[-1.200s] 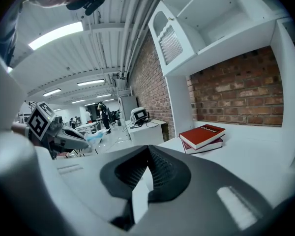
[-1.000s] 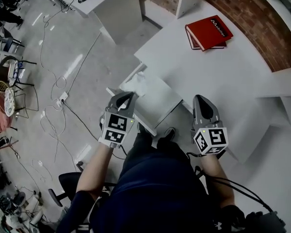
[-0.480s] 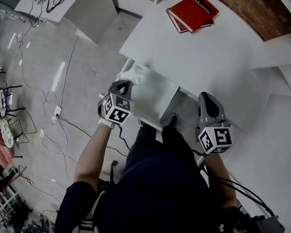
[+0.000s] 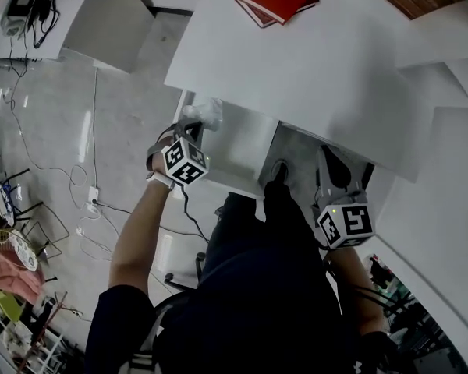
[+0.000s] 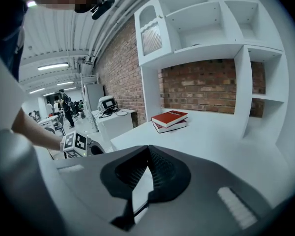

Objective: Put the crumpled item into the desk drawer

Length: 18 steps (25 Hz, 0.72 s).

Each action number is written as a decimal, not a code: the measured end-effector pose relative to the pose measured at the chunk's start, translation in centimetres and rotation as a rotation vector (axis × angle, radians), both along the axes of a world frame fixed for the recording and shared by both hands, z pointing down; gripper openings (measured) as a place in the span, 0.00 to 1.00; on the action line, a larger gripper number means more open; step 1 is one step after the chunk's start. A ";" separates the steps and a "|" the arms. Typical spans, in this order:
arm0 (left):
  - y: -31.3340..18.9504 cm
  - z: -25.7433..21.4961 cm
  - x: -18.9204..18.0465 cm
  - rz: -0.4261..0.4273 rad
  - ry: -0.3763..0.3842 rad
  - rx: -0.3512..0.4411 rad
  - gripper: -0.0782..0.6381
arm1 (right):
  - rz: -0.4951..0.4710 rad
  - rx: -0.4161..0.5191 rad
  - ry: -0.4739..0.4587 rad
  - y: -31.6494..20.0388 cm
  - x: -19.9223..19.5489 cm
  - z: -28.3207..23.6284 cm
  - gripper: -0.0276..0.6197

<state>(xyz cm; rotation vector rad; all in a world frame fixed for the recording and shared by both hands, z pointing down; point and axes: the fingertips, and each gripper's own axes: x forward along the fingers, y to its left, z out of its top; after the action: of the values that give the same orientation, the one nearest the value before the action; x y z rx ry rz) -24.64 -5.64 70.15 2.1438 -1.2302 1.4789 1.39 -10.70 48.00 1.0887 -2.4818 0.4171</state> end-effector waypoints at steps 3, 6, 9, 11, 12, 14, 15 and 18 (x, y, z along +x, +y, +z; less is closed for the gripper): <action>-0.4 1.5 0.8 0.081 -0.016 -0.032 0.11 | 0.006 -0.016 0.005 0.3 0.1 0.6 0.05; -0.5 3.3 1.7 0.170 -0.043 -0.068 0.11 | 0.008 -0.032 0.009 0.5 0.4 1.3 0.05; -0.5 5.6 2.0 0.221 -0.067 -0.113 0.11 | 0.018 -0.049 0.010 0.6 1.1 2.3 0.05; -0.8 7.2 1.7 0.242 -0.088 -0.139 0.11 | 0.031 -0.064 0.013 0.6 1.7 2.9 0.05; -0.9 8.0 1.6 0.251 -0.099 -0.150 0.11 | 0.038 -0.072 0.017 0.7 1.9 3.2 0.05; -1.2 9.5 1.1 0.265 -0.117 -0.172 0.11 | 0.045 -0.083 0.034 0.9 2.3 3.6 0.05; -1.3 10.2 0.9 0.269 -0.123 -0.182 0.11 | 0.046 -0.088 0.045 1.1 2.5 3.8 0.05; -1.9 12.3 -0.1 0.270 -0.157 -0.191 0.11 | 0.056 -0.095 0.065 1.5 3.0 4.0 0.05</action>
<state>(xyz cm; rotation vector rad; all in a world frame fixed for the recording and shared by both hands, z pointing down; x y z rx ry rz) -24.71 -7.55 82.40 2.1632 -0.8269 1.8239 4.40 -9.23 52.02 1.1183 -2.3546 0.5024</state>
